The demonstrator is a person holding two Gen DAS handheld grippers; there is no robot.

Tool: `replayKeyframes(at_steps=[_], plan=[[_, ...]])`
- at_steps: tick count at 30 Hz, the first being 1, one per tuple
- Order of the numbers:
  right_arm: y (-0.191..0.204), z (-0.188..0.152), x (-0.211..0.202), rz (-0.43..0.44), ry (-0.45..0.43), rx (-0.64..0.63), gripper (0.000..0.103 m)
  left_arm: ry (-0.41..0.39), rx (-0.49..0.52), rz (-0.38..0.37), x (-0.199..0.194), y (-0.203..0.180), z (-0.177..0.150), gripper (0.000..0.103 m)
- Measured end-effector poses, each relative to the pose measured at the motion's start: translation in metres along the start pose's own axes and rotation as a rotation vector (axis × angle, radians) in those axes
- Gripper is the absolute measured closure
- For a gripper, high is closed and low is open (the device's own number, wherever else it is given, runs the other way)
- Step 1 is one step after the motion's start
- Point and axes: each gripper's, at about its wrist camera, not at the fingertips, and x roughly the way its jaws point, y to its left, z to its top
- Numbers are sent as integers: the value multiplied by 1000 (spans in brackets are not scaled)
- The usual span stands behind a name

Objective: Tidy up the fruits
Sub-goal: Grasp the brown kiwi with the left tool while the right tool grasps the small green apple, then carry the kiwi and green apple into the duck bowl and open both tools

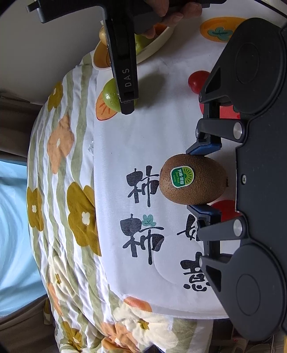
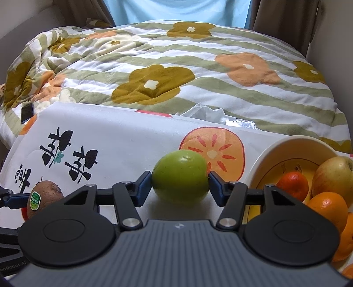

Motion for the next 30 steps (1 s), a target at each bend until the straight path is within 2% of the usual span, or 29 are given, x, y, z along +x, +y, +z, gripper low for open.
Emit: replayKeyframes(at_steps=[9,17,30], plan=[[-13,-6,-35,37,-47,6,33,-56,-2,35,-30,-21,0,54],[-34,-16,-85,71,-105,-1,33,-117,8,55,-60,-58,2,54],[-108,-36,-166,109,-192,33,33,-216,30,83,-100,-137,6,54]])
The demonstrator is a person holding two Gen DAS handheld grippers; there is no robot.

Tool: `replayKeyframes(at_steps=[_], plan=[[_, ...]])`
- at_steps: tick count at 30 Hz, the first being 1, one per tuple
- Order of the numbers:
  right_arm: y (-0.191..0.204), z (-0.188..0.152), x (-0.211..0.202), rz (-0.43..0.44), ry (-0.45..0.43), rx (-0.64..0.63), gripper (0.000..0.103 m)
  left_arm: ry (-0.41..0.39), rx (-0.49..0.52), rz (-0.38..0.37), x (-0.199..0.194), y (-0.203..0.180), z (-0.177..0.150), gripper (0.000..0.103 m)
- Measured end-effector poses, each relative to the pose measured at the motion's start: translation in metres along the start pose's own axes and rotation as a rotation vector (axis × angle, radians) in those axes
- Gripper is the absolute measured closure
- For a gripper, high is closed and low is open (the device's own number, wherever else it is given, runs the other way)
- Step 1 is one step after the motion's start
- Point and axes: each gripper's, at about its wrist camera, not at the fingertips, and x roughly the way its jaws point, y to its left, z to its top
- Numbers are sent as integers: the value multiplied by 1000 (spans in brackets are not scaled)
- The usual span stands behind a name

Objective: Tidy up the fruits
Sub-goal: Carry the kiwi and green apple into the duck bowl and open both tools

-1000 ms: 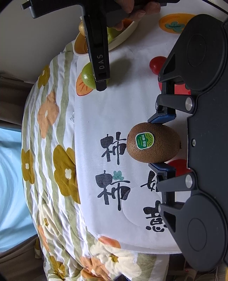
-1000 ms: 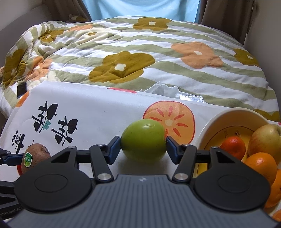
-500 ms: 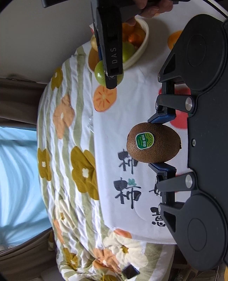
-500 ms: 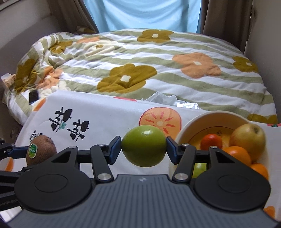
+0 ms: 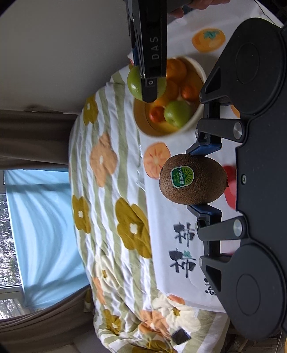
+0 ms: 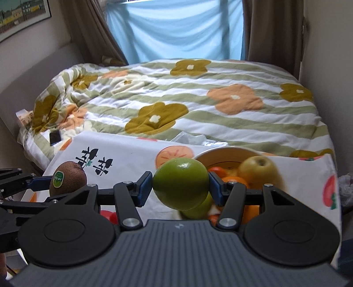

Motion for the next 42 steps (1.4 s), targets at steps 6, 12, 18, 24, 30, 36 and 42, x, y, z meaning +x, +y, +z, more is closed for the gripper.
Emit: replayKeyframes(at_steps=[6,12,18,24,30,36,42], plan=[[-41,2,-25,-28,-29,-17,33,-42,5,3,-6,-36,15,54],[-76,9,-34,-51,-35,-20,33,-64,6,-18,9,-58,39,54],[-96,19,-27,-75,-43,-5,33,-42,26,-49,41,-68,61,54],[-110,33,-6,-101,-41,36,33,16,71,-84,86,-75,73,54],[-116,42,21,-117,-20,66,33,88,105,-114,129,-78,73,54],[-115,46,44,-117,5,91,33,142,126,-135,156,-75,68,54],[-112,50,55,-120,16,100,33,160,148,-156,166,-75,67,53]])
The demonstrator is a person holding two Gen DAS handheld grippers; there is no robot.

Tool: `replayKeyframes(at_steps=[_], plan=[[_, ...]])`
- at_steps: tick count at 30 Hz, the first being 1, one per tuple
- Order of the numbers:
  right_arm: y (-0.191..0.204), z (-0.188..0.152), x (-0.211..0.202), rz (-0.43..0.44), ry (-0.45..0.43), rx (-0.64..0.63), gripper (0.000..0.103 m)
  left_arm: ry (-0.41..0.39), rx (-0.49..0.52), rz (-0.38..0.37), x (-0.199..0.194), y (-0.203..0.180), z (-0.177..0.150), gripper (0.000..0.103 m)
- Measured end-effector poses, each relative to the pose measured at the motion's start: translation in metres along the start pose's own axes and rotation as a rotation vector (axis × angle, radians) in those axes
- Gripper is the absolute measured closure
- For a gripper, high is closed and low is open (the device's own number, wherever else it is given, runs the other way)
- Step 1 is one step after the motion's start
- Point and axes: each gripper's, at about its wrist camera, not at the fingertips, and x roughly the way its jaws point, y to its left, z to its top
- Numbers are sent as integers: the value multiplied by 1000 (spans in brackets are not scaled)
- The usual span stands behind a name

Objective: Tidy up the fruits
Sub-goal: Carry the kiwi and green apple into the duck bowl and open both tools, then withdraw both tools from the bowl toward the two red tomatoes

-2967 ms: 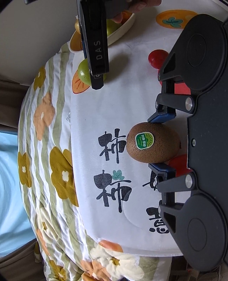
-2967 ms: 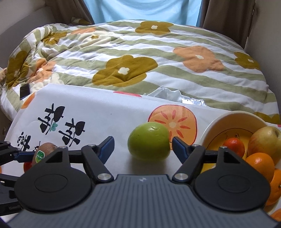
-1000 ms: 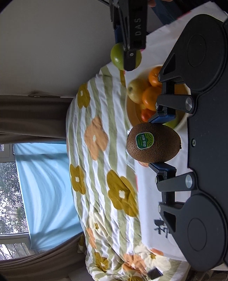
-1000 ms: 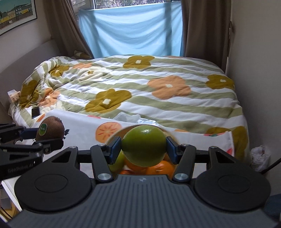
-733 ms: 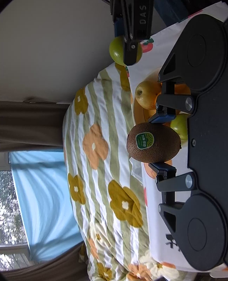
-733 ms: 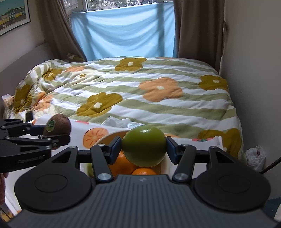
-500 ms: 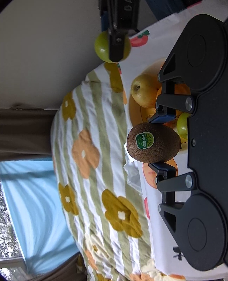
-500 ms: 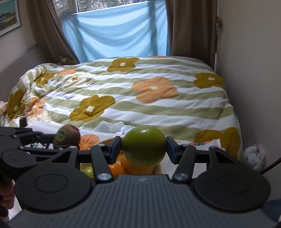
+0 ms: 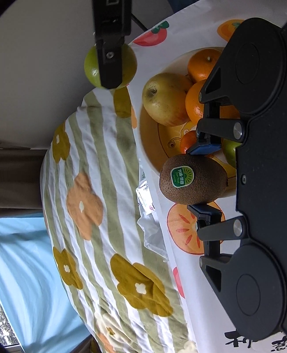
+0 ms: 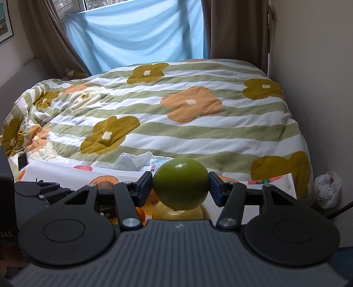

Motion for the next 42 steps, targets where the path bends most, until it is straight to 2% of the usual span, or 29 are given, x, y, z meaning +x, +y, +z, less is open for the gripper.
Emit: replayKeyframes(at_steps=[2,3,4,6,13,25,34,36,38,42], plan=[[2,1,4,-1,5,2,33,-3,5,-9,1,0,-1,51],[2,1,6,-1,7,3,33,-13,11,-18,-1,0,-1,43],[3,2,8,-1,10,3,33,-26,19,-25,-3,0,-2,28],[6,2,12,0,15,3,33,-57,32,-32,-8,0,-1,18],[16,7,29,14,36,-19,33,-89,11,-42,-22,8,-1,18],[42,0,70,72,80,-93,33,-93,-71,32,-49,41,-22,18],[36,-10,81,120,92,-79,32,-75,-127,61,-56,54,-39,18],[34,-10,76,130,61,-70,23,-75,-134,68,-57,54,-41,18],[33,-8,70,115,26,-66,1,-75,-142,76,-59,53,-43,18],[29,-7,60,99,6,-60,0,-78,-158,83,-63,51,-46,18]])
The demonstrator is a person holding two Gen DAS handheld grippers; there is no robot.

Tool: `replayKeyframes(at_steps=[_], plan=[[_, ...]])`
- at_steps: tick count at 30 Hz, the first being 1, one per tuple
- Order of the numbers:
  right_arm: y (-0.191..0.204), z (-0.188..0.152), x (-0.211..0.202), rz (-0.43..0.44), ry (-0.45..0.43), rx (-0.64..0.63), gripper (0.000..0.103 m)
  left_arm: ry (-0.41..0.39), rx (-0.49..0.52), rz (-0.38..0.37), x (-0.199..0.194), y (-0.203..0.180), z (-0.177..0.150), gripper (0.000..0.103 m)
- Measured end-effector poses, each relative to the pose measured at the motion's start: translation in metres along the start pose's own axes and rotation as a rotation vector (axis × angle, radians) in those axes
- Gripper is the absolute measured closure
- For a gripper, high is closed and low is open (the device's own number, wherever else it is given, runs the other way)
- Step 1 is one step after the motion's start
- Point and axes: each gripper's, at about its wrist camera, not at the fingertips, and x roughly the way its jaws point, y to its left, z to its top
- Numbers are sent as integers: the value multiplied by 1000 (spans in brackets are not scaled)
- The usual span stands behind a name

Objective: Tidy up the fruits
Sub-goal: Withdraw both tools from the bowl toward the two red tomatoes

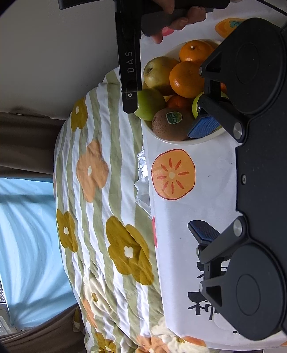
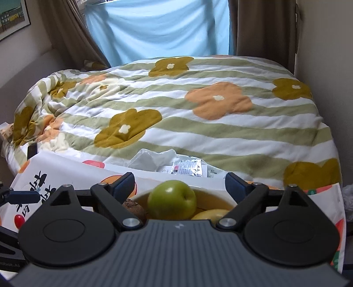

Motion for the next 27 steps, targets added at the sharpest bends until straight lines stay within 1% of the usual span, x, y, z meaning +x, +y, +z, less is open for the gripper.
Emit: replayKeyframes(at_steps=[6,12,14,20,27], plan=[[0,-3,-20,3,-20,9,0,-35,-3,25,-17,-8,0,18],[2,-6,-52,5,-56,8,0,-86,-12,54,-45,-17,-4,18],[3,-7,-63,4,-63,2,0,-106,-12,75,-57,-19,-7,18],[10,-15,-100,12,-89,-20,0,-173,-38,134,-97,-27,-27,18],[27,-28,-135,65,-102,-60,0,-222,-108,210,-142,-25,-59,18]])
